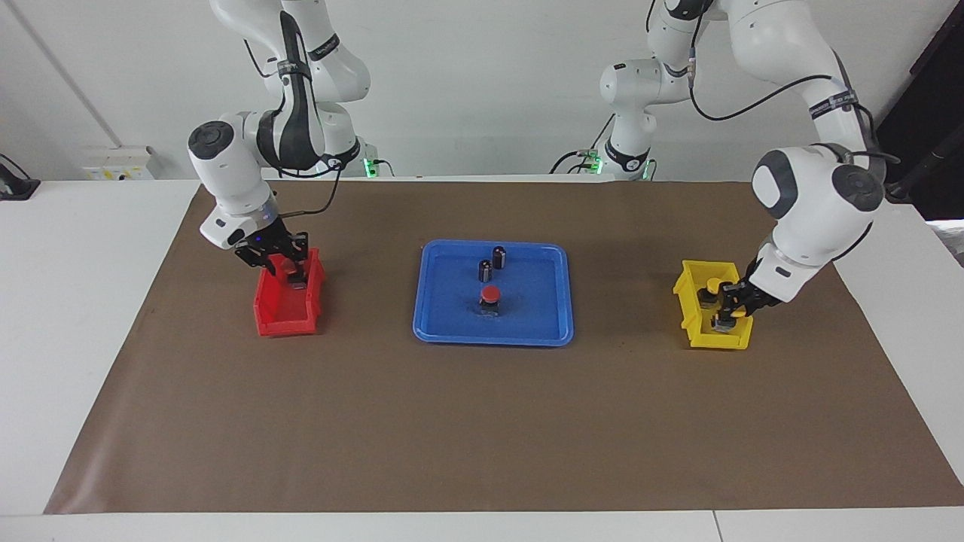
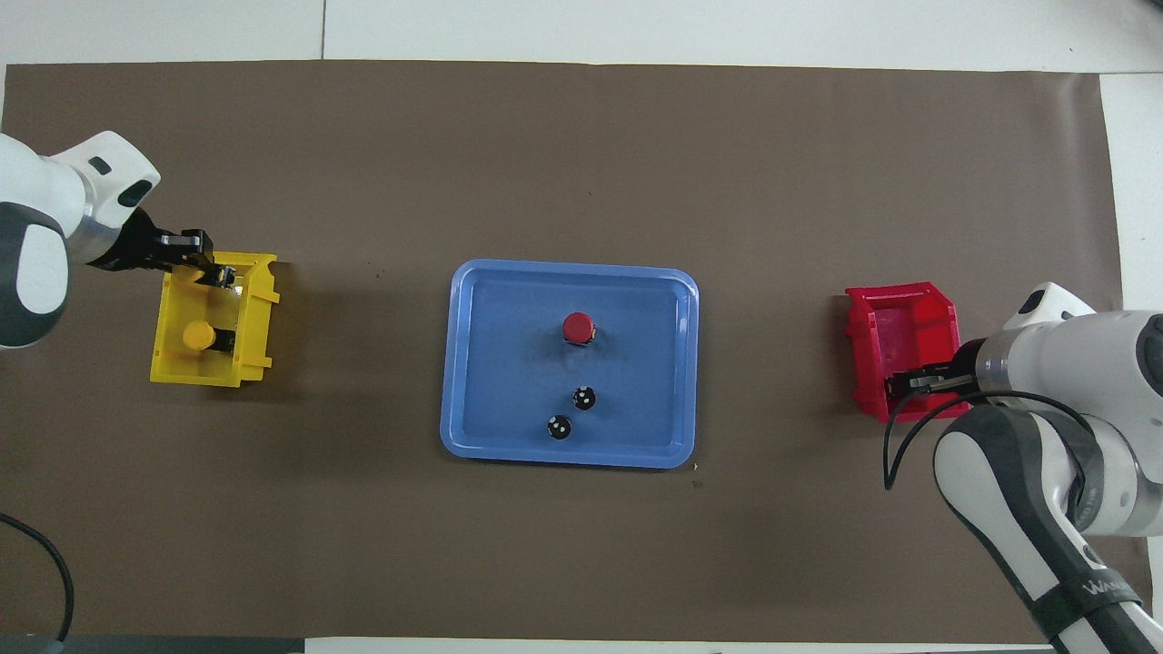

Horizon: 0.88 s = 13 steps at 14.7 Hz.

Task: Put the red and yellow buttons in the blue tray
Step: 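Carry the yellow button with the left gripper and place it in the tray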

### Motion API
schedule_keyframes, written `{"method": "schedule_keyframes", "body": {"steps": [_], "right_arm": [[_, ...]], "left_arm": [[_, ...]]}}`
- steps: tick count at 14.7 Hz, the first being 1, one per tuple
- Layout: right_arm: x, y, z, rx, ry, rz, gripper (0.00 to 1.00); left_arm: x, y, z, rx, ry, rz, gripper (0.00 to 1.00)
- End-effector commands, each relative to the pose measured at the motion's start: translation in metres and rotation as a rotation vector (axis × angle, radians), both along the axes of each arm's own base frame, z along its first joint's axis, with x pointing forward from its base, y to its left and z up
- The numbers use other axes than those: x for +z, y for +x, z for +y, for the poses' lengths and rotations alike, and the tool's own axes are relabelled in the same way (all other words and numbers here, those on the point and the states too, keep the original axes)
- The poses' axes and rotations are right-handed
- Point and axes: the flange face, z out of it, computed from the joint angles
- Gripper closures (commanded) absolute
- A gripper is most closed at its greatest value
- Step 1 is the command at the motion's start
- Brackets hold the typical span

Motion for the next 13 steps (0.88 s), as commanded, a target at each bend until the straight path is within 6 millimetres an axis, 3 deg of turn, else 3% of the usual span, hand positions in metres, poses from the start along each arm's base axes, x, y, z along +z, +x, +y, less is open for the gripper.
{"method": "schedule_keyframes", "body": {"steps": [1, 3, 5, 8, 11, 13], "right_arm": [[0.000, -0.011, -0.001, 0.012, -0.001, -0.015, 0.43], [0.000, -0.011, -0.001, 0.014, -0.001, -0.014, 0.43], [0.000, -0.012, -0.001, 0.016, -0.001, -0.012, 0.44], [-0.001, -0.012, 0.000, 0.017, -0.001, -0.011, 0.53], [0.000, -0.011, 0.003, 0.019, 0.000, -0.009, 0.72], [0.006, -0.005, 0.004, 0.022, -0.001, -0.012, 0.75]], "left_arm": [[0.062, 0.006, -0.075, 0.073, -0.037, 0.009, 0.98], [0.041, -0.012, -0.165, 0.099, -0.049, -0.042, 0.98], [0.023, -0.033, -0.228, 0.044, -0.068, -0.076, 0.98], [-0.008, -0.053, -0.277, -0.021, -0.078, -0.062, 0.98], [-0.033, -0.078, -0.328, -0.029, -0.095, -0.068, 0.98], [-0.055, -0.091, -0.354, -0.036, -0.088, -0.050, 0.98]]}}
